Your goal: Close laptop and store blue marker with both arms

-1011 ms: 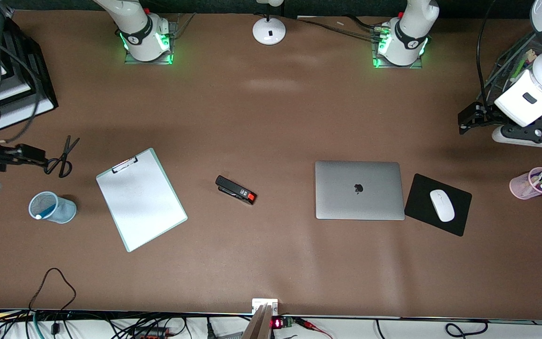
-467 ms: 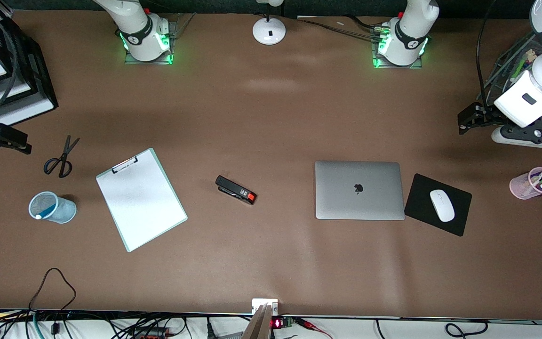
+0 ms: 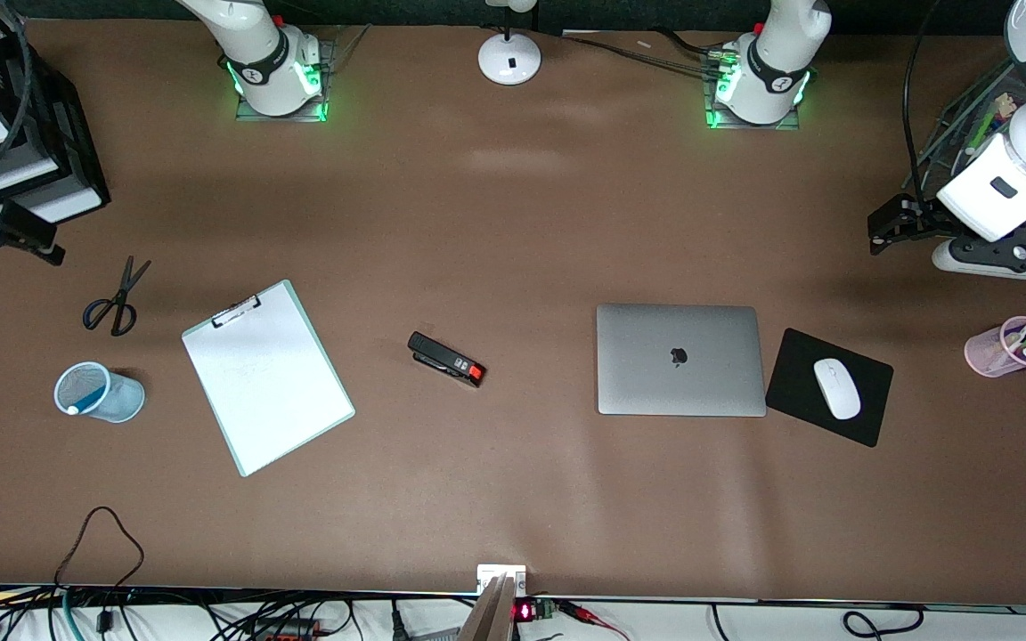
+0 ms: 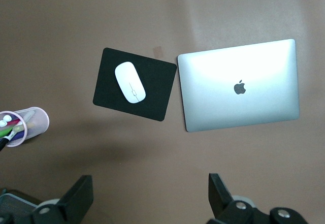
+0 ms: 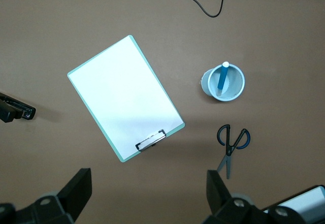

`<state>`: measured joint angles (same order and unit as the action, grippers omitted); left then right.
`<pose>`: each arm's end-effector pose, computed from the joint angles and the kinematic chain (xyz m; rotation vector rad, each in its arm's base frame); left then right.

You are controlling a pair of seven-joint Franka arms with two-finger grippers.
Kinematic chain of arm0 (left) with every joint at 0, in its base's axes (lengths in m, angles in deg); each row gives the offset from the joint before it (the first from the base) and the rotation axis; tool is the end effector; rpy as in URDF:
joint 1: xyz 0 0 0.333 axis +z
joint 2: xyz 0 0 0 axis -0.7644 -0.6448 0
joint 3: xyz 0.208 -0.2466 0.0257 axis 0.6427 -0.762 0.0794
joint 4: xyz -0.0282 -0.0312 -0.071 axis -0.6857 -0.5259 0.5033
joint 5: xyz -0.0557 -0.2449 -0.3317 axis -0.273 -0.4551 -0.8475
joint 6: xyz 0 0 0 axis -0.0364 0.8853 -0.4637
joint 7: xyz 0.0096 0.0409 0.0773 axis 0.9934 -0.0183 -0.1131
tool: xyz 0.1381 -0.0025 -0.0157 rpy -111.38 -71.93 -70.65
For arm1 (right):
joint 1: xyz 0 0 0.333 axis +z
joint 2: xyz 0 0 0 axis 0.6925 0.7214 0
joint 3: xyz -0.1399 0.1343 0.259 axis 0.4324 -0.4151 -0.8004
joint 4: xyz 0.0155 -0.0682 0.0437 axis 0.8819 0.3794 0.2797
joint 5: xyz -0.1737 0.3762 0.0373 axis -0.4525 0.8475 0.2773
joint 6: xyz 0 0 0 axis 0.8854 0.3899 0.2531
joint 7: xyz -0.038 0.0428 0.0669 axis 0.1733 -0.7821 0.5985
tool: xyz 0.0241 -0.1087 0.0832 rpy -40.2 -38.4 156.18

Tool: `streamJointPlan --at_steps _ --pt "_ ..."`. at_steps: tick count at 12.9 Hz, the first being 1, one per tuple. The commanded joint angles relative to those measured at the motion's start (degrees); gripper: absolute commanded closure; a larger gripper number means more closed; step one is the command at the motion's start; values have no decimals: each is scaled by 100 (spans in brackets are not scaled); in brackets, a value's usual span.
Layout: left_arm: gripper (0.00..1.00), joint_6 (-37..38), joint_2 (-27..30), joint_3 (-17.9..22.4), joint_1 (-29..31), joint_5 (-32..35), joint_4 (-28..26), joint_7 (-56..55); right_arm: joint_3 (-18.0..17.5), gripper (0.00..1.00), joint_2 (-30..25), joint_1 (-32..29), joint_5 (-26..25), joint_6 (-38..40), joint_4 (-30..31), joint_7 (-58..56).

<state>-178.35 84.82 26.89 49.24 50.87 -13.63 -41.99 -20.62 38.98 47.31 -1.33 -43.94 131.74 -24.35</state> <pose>0.5878 -0.0343 0.5393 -3.0800 0.1946 0.0075 0.6050 -0.0374 0.5743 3.1348 -0.0034 0.1268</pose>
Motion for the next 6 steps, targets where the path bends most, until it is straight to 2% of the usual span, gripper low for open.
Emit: streamJointPlan --at_steps 1,2,6 --pt "0 146 -96 -8 26 2 213 131 -17 0 -549 -50 73 -130 578 89" --pt "0 146 -96 -8 26 2 204 131 79 0 -593 -50 90 -33 525 63" --pt "0 146 -96 -8 26 2 204 131 54 0 -584 -23 108 21 384 72"
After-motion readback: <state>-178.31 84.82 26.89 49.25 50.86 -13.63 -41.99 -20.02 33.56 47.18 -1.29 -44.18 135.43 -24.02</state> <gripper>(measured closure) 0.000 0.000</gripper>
